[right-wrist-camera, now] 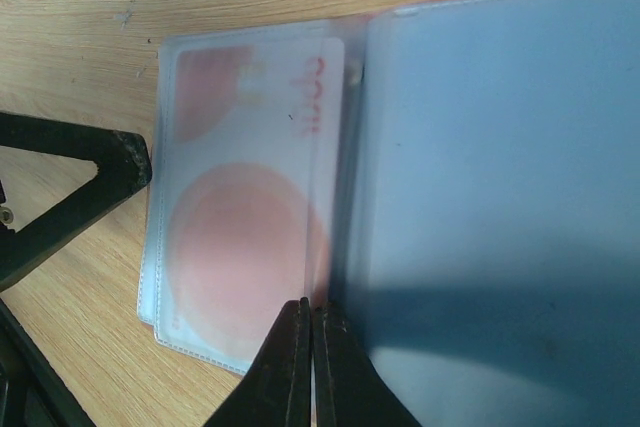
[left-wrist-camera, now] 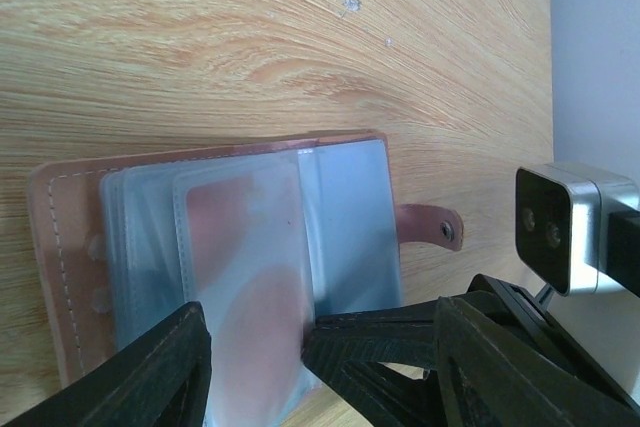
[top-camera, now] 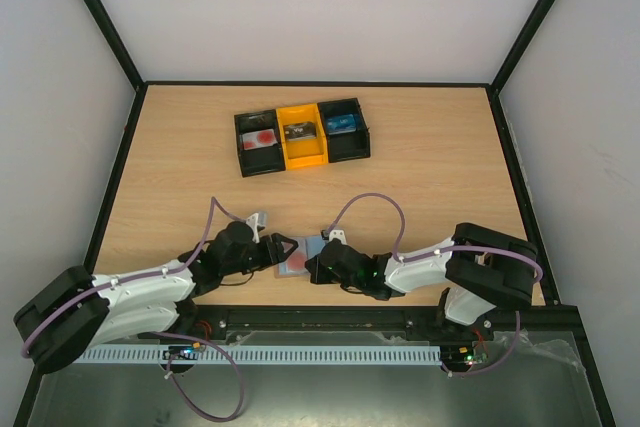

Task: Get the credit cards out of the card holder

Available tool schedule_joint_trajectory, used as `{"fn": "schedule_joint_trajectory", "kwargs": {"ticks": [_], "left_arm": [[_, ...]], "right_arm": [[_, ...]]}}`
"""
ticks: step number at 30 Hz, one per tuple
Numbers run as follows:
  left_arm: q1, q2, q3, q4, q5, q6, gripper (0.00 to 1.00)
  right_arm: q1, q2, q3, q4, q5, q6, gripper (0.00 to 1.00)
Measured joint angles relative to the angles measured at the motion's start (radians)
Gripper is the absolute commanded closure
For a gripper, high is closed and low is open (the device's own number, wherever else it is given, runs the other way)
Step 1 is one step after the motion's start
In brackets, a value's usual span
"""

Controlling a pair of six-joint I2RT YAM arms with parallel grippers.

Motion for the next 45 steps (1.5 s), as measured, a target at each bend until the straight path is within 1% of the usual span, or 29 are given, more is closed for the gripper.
{"fn": "schedule_joint_trajectory", "kwargs": {"ticks": [13, 35, 45], "left_arm": [[0.000, 0.035, -0.004, 0.007, 0.002, -0.014, 0.35], [-0.003, 0.028, -0.007, 0.048, 0.037, -0.025, 0.35], [-0.021, -0.017, -0.007, 0.045, 0.043, -0.033, 0.35]], "right_arm": [[0.000, 0.000, 0.000, 0.000, 0.000, 0.000, 0.98], [0.000, 0.000, 0.000, 0.000, 0.000, 0.000, 0.97], [0.000, 0.000, 0.000, 0.002, 0.000, 0.004, 0.91]]}}
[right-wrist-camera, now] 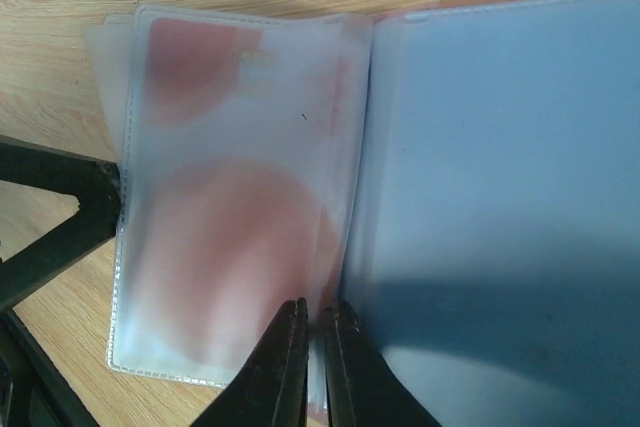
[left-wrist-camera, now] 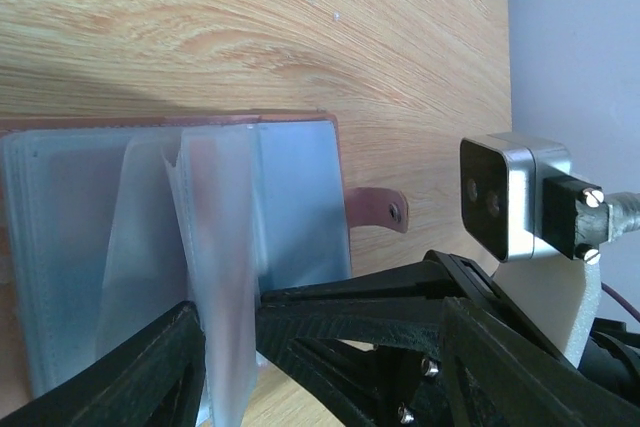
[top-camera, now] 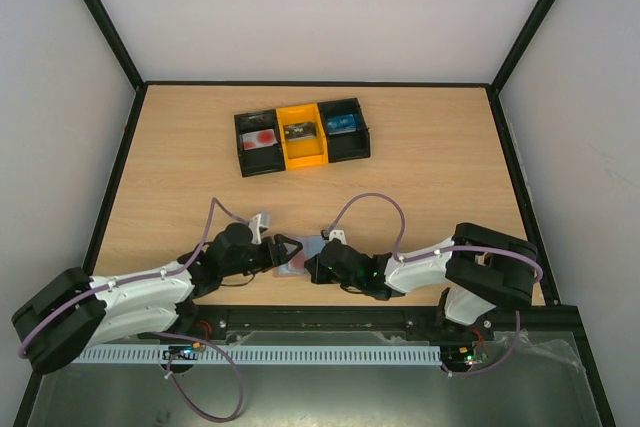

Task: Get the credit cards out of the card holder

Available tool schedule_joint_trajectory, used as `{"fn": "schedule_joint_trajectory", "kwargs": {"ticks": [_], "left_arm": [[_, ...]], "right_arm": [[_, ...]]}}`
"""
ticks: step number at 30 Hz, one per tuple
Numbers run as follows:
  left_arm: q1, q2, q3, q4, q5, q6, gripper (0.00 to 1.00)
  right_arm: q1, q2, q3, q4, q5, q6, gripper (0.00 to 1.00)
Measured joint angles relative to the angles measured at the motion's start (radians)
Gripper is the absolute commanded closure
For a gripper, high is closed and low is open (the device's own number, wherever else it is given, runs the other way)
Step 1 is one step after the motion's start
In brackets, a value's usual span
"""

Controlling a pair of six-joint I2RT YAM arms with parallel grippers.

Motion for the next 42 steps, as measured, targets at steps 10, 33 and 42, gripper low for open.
{"fn": "schedule_joint_trajectory", "kwargs": {"ticks": [10, 33, 42], "left_arm": [[-0.038, -0.001, 0.021, -0.003, -0.008, -0.016, 0.34], [-0.092, 0.082, 0.093, 0.008, -0.007, -0.014, 0.33], [-0.098, 0.127, 0.132, 0.040, -0.006, -0.008, 0.33]], "right_arm": [[0.000, 0.000, 0.000, 0.007, 0.001, 0.003, 0.89], [0.000, -0.101, -0.061, 0.011, 0.037, 0.024, 0.81], [0.000, -0.207, -0.099, -0.050, 0.108, 0.040, 0.81]]}}
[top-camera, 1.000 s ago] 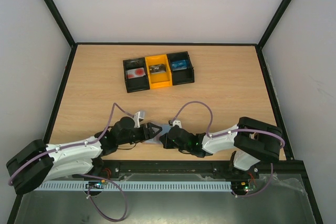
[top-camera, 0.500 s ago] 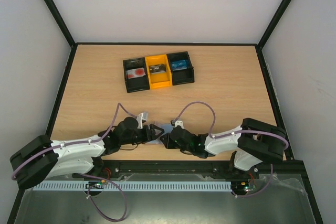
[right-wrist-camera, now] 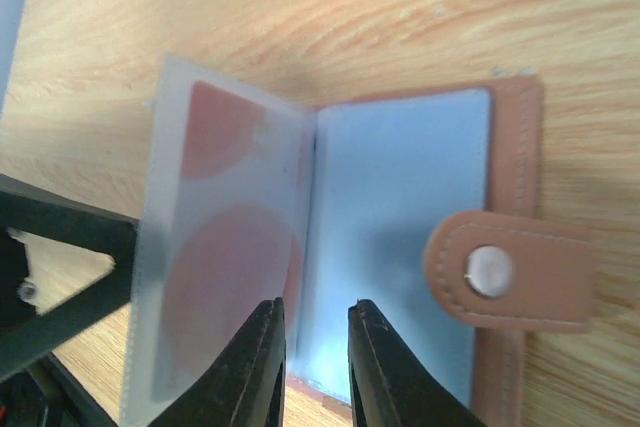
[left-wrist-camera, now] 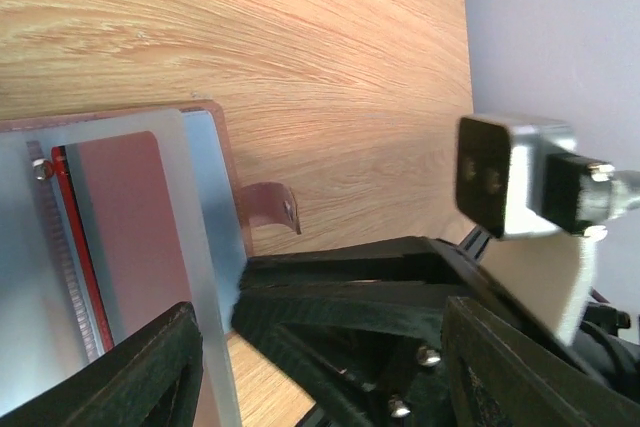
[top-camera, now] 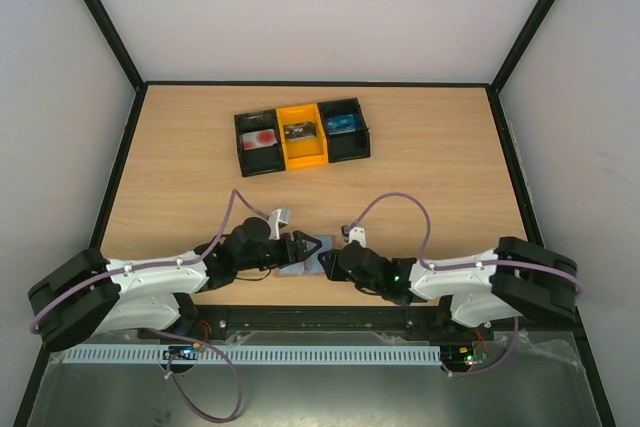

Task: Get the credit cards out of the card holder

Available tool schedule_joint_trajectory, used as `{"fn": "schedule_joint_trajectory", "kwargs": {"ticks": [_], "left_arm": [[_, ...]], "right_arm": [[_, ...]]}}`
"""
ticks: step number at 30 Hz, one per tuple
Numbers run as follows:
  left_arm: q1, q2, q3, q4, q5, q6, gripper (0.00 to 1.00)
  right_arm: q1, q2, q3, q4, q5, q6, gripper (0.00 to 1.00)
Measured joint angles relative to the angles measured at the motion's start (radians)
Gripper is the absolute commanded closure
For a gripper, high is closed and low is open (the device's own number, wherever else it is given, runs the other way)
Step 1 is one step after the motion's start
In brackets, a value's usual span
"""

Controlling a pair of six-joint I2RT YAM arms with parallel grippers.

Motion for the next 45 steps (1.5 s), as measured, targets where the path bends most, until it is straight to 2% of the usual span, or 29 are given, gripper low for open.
{"fn": "schedule_joint_trajectory", "kwargs": {"ticks": [9, 15, 20, 26, 38, 45], "left_arm": [[-0.013, 0.071, 0.027, 0.032, 0.000, 0.007, 0.33], [-0.016, 0.102, 0.029, 0.051, -0.001, 0.004, 0.34], [-0.016, 0.081, 0.029, 0.023, -0.033, 0.003, 0.40], [-0.005, 0.048, 0.008, -0.017, -0.080, 0.003, 0.48], [0.036, 0.097, -0.054, 0.014, -0.080, -0.002, 0.51], [0.036, 0.132, -0.054, 0.052, -0.058, -0.002, 0.52]], "right_arm": [[0.000, -0.278, -0.045, -0.139, 0.126, 0.008, 0.78], [0.000, -0.326, -0.053, -0.175, 0.147, 0.008, 0.78], [0.000, -0.304, -0.053, -0.176, 0.138, 0.003, 0.79], [0.000, -0.197, -0.030, -0.169, 0.095, -0.016, 0.81], [0.000, -0.017, 0.019, -0.108, 0.062, -0.026, 0.82], [0.000, 0.011, 0.022, -0.107, 0.068, -0.026, 0.82]]}}
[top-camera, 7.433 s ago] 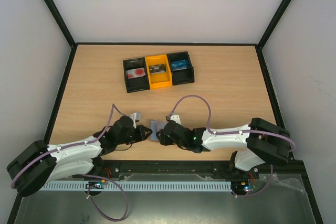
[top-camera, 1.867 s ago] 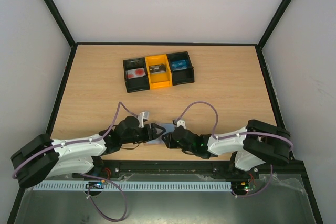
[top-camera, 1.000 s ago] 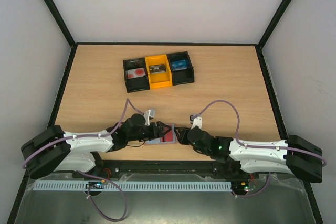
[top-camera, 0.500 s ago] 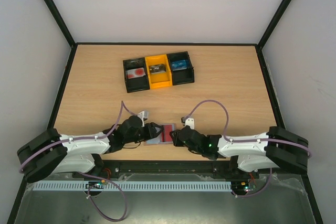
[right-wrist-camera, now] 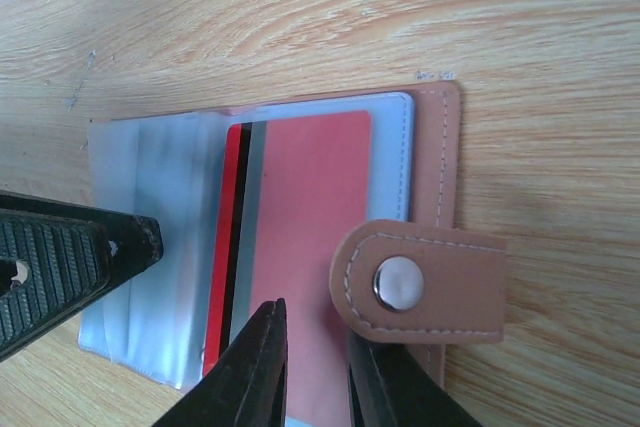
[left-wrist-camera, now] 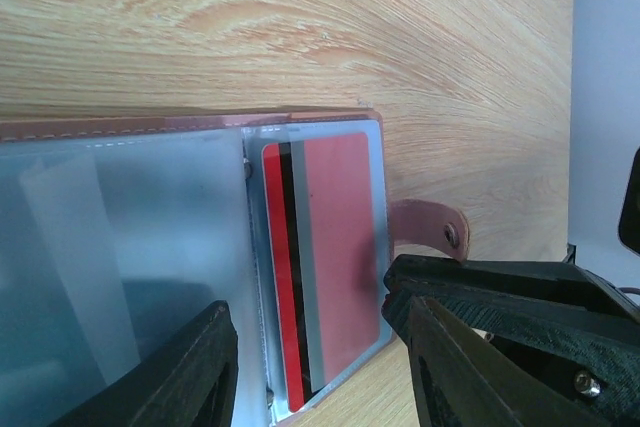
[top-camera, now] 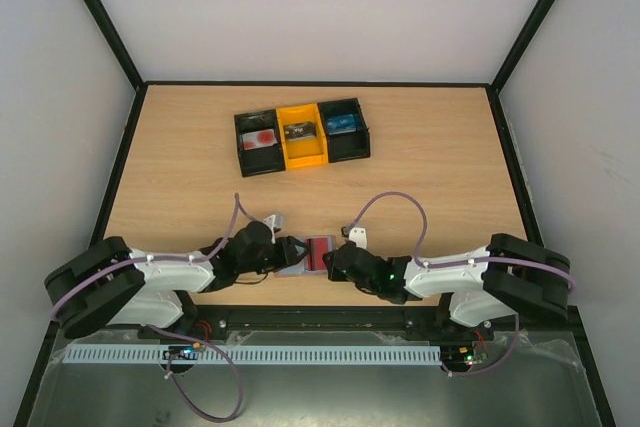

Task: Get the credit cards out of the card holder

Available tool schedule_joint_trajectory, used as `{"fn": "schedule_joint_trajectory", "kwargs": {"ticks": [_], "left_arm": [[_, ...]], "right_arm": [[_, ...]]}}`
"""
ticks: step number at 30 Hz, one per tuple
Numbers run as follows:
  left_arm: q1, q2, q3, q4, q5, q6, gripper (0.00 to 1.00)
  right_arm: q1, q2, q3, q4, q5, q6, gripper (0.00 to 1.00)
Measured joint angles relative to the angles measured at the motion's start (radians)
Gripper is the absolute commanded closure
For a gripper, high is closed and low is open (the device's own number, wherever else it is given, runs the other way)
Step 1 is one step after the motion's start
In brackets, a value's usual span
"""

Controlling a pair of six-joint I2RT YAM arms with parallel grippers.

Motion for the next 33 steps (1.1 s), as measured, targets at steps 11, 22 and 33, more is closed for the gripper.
{"fn": "schedule_joint_trajectory", "kwargs": {"ticks": [11, 22, 33], "left_arm": [[0.000, 0.032, 0.000, 0.027, 0.012, 0.000, 0.52], [0.000, 0.071, 0.000, 0.067, 0.022, 0.000, 0.62], [0.001, 0.100, 0.000, 0.092, 0.034, -0.006, 0.95]], "right_arm": [[0.000, 0.045, 0.000, 0.042, -0.006, 0.002, 0.86], [0.000, 0.069, 0.000, 0.079, -0.021, 0.007, 0.87], [0.000, 0.071, 0.000, 0.087, -0.027, 0.008, 0.88]]}}
